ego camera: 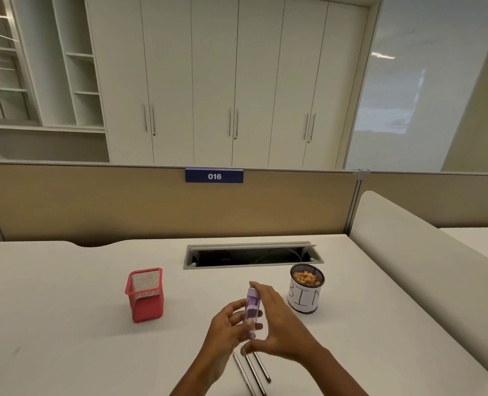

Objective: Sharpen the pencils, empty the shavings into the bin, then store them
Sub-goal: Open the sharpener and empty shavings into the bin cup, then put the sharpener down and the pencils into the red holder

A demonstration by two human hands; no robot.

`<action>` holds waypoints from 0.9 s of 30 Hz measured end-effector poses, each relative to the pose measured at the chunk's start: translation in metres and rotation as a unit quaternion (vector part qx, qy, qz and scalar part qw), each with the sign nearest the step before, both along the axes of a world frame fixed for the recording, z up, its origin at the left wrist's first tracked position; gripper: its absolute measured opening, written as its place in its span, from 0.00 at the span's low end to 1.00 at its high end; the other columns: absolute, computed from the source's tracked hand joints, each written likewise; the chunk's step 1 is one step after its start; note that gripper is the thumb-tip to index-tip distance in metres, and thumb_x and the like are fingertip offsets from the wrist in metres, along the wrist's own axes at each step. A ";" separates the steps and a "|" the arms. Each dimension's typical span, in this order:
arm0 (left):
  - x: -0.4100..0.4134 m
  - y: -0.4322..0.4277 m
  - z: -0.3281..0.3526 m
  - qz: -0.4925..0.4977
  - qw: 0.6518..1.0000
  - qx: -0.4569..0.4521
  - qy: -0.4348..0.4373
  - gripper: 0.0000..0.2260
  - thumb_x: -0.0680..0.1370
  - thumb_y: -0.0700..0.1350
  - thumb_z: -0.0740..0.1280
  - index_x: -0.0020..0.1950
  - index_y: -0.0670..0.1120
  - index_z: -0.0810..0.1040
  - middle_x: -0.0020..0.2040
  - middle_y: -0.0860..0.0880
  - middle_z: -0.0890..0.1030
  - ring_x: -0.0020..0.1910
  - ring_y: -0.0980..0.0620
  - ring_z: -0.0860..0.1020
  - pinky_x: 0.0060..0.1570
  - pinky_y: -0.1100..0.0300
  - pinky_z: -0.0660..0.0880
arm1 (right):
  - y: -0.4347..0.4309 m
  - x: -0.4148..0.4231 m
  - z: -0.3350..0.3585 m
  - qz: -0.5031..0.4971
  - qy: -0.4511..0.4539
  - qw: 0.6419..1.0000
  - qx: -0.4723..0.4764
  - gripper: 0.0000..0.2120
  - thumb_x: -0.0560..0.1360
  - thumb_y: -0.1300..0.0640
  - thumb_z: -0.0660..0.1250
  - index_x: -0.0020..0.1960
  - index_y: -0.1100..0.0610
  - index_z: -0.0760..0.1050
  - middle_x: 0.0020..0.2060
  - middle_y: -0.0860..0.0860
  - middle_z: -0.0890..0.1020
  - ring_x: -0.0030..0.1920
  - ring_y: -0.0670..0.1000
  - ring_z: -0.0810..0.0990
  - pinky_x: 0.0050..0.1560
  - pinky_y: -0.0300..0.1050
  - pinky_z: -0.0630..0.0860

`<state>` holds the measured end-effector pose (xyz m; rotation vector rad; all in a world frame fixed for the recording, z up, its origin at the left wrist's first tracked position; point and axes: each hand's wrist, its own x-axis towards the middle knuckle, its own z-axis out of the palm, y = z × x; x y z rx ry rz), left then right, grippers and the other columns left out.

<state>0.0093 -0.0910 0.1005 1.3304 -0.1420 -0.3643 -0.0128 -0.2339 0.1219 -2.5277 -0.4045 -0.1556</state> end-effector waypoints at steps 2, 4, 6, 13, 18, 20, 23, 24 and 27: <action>-0.001 0.001 0.000 -0.008 1.000 -0.016 0.020 0.12 0.75 0.34 0.65 0.51 0.50 0.73 0.39 0.55 0.86 0.38 0.51 0.85 0.34 0.61 0.79 | 0.003 0.001 -0.004 -0.005 -0.052 0.997 -0.054 0.46 0.66 0.39 0.70 0.75 0.51 0.50 0.72 0.44 0.61 0.69 0.44 0.62 0.70 0.39 0.63; -0.001 0.002 -0.002 -0.011 0.999 -0.022 0.027 0.12 0.75 0.33 0.64 0.51 0.50 0.73 0.38 0.55 0.86 0.38 0.51 0.85 0.33 0.62 0.79 | 0.006 0.003 -0.006 -0.011 -0.075 0.995 -0.069 0.43 0.68 0.39 0.68 0.75 0.52 0.52 0.72 0.45 0.63 0.69 0.44 0.63 0.70 0.36 0.61; 0.000 0.005 -0.003 -0.017 0.999 -0.023 0.027 0.12 0.76 0.33 0.64 0.51 0.50 0.74 0.38 0.54 0.86 0.39 0.50 0.85 0.34 0.62 0.79 | 0.007 0.004 -0.007 -0.016 -0.074 0.995 -0.069 0.42 0.68 0.39 0.68 0.74 0.52 0.54 0.71 0.45 0.65 0.68 0.44 0.64 0.69 0.35 0.61; 0.006 0.011 -0.019 -0.012 0.998 -0.024 0.064 0.12 0.73 0.34 0.67 0.52 0.47 0.74 0.41 0.50 0.87 0.41 0.47 0.85 0.35 0.59 0.79 | 0.009 0.012 -0.009 0.006 0.078 0.996 0.037 0.41 0.67 0.47 0.74 0.72 0.51 0.56 0.68 0.48 0.66 0.64 0.47 0.67 0.59 0.31 0.67; 0.005 0.007 -0.035 0.055 0.995 0.062 0.049 0.15 0.70 0.34 0.71 0.47 0.52 0.74 0.42 0.52 0.82 0.41 0.52 0.83 0.31 0.65 0.77 | 0.008 0.014 -0.014 -0.055 0.180 0.963 0.194 0.25 0.74 0.49 0.66 0.69 0.54 0.65 0.58 0.52 0.77 0.54 0.47 0.76 0.54 0.36 0.74; 0.004 0.003 -0.042 0.074 0.994 0.078 0.033 0.15 0.70 0.32 0.71 0.47 0.51 0.74 0.43 0.52 0.81 0.42 0.53 0.81 0.31 0.66 0.76 | 0.009 0.013 -0.022 -0.103 0.159 0.961 0.200 0.21 0.74 0.51 0.67 0.66 0.55 0.69 0.49 0.53 0.82 0.46 0.45 0.79 0.45 0.30 0.75; 0.001 -0.006 -0.049 0.084 0.992 0.096 0.016 0.17 0.69 0.30 0.70 0.53 0.45 0.74 0.43 0.49 0.81 0.39 0.54 0.79 0.32 0.66 0.76 | 0.013 0.012 -0.035 -0.141 0.162 0.951 0.220 0.20 0.72 0.52 0.69 0.63 0.52 0.69 0.43 0.53 0.83 0.41 0.44 0.80 0.37 0.27 0.72; 0.000 -0.009 -0.051 0.079 0.992 0.097 0.014 0.18 0.69 0.29 0.70 0.55 0.43 0.73 0.44 0.48 0.80 0.38 0.55 0.80 0.32 0.66 0.76 | 0.013 0.013 -0.039 -0.149 0.164 0.948 0.227 0.20 0.72 0.53 0.69 0.62 0.52 0.69 0.42 0.53 0.83 0.40 0.44 0.80 0.36 0.26 0.72; -0.004 -0.014 -0.055 0.057 0.990 0.132 -0.004 0.19 0.71 0.32 0.69 0.61 0.41 0.71 0.48 0.48 0.79 0.40 0.57 0.80 0.33 0.69 0.76 | 0.010 0.017 -0.047 -0.168 0.168 0.944 0.228 0.20 0.72 0.57 0.68 0.63 0.55 0.70 0.43 0.56 0.83 0.41 0.48 0.80 0.39 0.32 0.76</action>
